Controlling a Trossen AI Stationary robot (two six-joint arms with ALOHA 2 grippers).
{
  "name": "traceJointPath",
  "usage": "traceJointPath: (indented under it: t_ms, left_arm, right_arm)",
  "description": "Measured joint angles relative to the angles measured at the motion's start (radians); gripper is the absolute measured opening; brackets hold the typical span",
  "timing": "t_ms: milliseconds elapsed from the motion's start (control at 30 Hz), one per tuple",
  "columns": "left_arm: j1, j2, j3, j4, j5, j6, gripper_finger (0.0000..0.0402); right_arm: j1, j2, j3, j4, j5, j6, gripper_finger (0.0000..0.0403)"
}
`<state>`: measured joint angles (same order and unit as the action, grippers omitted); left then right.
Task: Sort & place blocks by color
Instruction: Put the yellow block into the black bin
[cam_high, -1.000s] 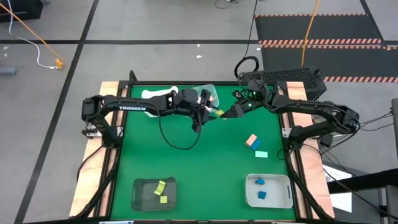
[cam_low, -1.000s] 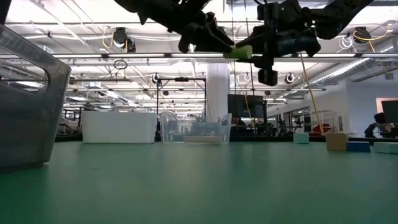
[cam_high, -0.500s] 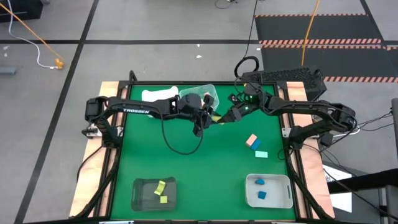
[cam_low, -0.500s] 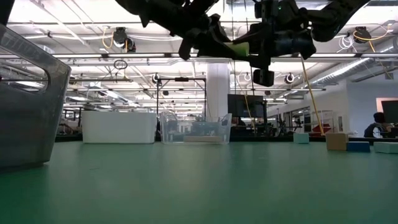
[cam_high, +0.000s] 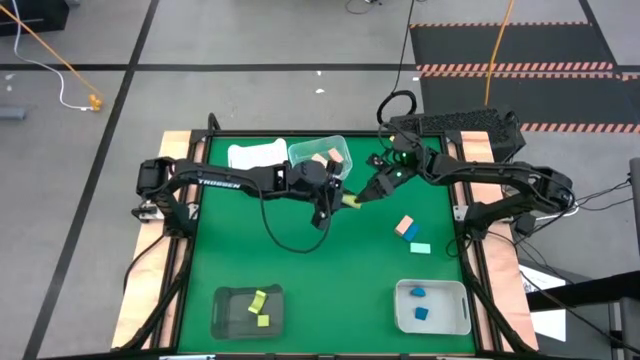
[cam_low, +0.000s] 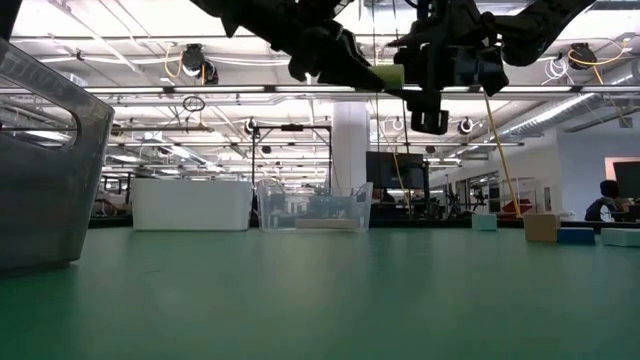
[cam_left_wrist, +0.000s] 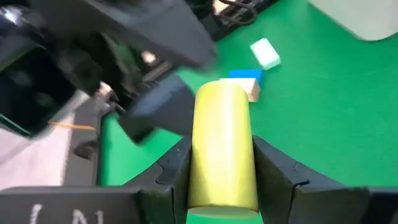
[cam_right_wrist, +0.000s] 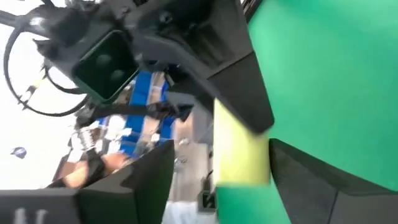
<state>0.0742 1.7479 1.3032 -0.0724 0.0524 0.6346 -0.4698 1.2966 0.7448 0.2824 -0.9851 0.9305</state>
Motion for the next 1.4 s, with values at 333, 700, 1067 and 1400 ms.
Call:
traceJointPath:
  t_ms: [333,700,1067,1400]
  left_arm:
    - [-0.133,-0.03,-0.001,-0.356,0.003,-0.441,0.0132]
    - [-0.435,-0.146,0.0,-0.511,0.137,-1.06,0.0132]
    - [-0.756,-0.129,-0.003,-0.643,0.126,-1.546,0.0132]
    - [-0.804,-0.131,-0.016,-0.772,0.051,-1.666,0.0175]
  right_arm:
    - [-0.06,-0.14,0.0,-0.342,-0.062,-0.193,0.0266]
    - [0.015,-0.299,-0.001,-0.925,0.561,-0.753,0.0267]
    - [0.222,-0.296,-0.001,-1.205,1.016,-0.732,0.0267]
    - [0.25,-0.248,-0.075,-1.16,1.011,-0.543,0.0267]
